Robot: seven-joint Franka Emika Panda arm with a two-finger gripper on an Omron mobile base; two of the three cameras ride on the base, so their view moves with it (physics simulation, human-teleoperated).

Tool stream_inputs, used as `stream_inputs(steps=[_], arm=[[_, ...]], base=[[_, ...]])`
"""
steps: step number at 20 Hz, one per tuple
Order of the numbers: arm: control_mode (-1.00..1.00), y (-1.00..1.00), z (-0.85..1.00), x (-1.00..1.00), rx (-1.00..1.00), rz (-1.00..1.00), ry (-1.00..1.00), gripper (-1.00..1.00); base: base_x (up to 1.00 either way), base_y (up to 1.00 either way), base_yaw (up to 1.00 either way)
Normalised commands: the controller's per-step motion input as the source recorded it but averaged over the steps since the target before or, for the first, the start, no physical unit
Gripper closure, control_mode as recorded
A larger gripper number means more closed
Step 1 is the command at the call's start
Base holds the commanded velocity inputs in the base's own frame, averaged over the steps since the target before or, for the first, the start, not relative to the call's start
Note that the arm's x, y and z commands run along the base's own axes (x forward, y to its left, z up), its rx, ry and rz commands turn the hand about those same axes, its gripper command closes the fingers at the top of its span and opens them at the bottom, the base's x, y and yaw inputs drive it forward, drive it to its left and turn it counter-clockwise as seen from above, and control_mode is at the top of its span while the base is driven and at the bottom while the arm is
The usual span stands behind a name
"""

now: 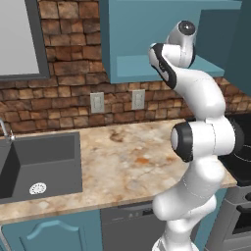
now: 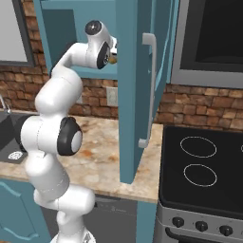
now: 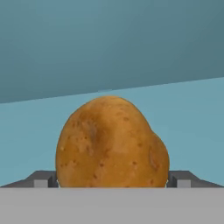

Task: Pick the potato from the counter and place it in the cabinet. Then close the cabinet.

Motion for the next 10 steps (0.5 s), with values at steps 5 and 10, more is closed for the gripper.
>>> stream_inputs(steps=[5,10], arm=[[-1.00,-0.01,-0.08,-0.12,0.00,0.00,0.00,-1.00],[-1.00,-0.08,-0.49,-0.66,0.01,-0.04,-0.22,-1.00]], base=[[0.00,0.00,0.00],[0.00,0.00,0.00]])
